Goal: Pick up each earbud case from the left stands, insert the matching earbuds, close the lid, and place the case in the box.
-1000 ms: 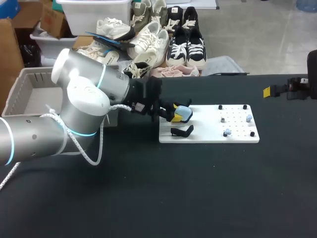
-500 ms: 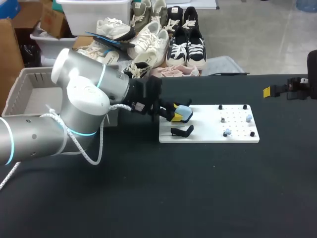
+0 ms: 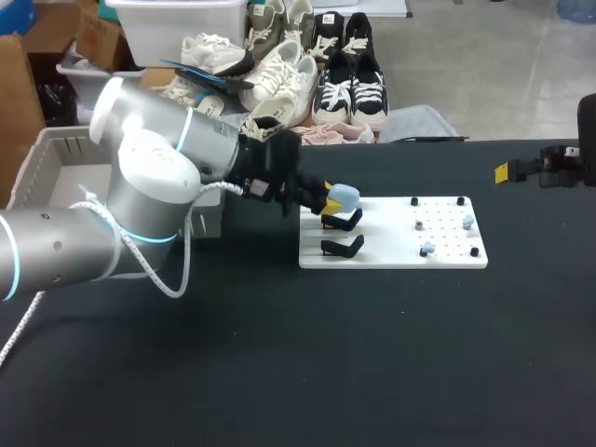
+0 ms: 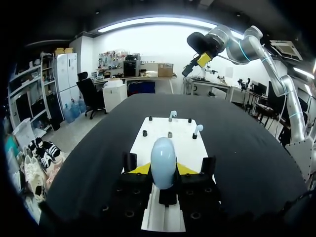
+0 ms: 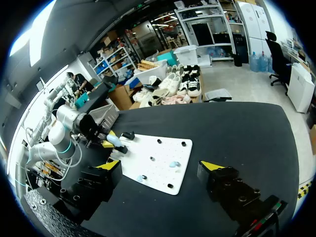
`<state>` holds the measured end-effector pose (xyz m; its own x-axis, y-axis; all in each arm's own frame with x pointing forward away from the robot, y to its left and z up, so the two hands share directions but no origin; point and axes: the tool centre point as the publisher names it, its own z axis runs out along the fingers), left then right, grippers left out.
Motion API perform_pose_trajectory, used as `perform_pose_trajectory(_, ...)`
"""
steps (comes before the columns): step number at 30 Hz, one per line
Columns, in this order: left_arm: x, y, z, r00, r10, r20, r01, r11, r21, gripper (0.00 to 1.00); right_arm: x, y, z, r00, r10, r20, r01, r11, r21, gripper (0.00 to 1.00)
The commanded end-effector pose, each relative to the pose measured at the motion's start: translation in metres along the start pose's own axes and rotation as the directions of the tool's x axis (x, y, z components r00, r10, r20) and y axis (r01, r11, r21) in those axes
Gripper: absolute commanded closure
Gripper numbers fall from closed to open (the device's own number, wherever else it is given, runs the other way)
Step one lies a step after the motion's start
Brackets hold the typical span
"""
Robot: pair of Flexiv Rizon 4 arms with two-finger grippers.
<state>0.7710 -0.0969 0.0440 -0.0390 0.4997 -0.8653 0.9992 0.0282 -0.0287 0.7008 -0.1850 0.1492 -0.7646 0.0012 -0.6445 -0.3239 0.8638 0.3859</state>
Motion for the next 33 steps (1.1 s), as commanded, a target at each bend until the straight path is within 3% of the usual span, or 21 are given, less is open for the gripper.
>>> perform_pose_trajectory(1, -0.014, -0.004, -0.008, 1.000, 0.004, -0.004, -0.004, 1.000, -0.013, 1.00, 0.000, 0.000, 0.000, 1.000, 0.000, -0.001, 0.000, 1.000, 0.000, 0.00)
perform_pose_trajectory(10, -0.032, 0.007, -0.007, 1.000, 0.017, -0.015, -0.017, 0.999, -0.036, 1.00, 0.011, 0.028, 0.031, 0.998, -0.053, -0.047, 0.050, 0.997, -0.058, 0.00)
perform_pose_trajectory(20, -0.052, 0.019, 0.006, 0.998, 0.057, -0.001, -0.057, 0.998, -0.024, 1.00, 0.010, 0.064, 0.054, 0.985, -0.142, -0.097, 0.133, 0.986, -0.098, 0.00)
perform_pose_trajectory(33, -0.078, 0.007, 0.015, 0.993, 0.114, 0.022, -0.115, 0.993, 0.029, 1.00, 0.001, 0.084, 0.082, 0.973, -0.194, -0.128, 0.175, 0.974, -0.146, 0.00)
